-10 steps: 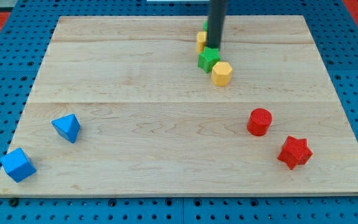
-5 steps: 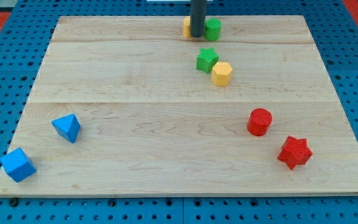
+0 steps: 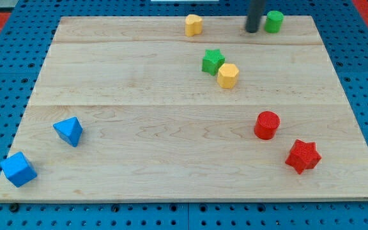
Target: Move the heart and green circle in opposite directions
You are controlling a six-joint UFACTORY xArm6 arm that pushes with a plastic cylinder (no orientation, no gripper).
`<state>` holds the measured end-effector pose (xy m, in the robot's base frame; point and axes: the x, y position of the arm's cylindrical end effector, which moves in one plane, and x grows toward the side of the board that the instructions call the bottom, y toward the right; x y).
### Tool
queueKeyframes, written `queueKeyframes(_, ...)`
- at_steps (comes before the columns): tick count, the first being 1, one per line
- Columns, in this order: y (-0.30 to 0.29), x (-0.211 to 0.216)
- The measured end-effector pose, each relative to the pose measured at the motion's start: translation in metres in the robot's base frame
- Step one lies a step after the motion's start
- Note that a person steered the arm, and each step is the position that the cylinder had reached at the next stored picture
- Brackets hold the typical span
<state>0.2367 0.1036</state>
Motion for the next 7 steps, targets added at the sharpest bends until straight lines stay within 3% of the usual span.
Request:
queueKeyframes(2, -0.204, -0.003)
queueKeyframes(3, -0.225, -0.018)
queueKeyframes(4, -0.241, -0.045)
queueKeyframes(5, -0.222, -0.045)
queueKeyframes(6, -0.16, -0.036)
queueKeyframes(7, -0.14, 0.017)
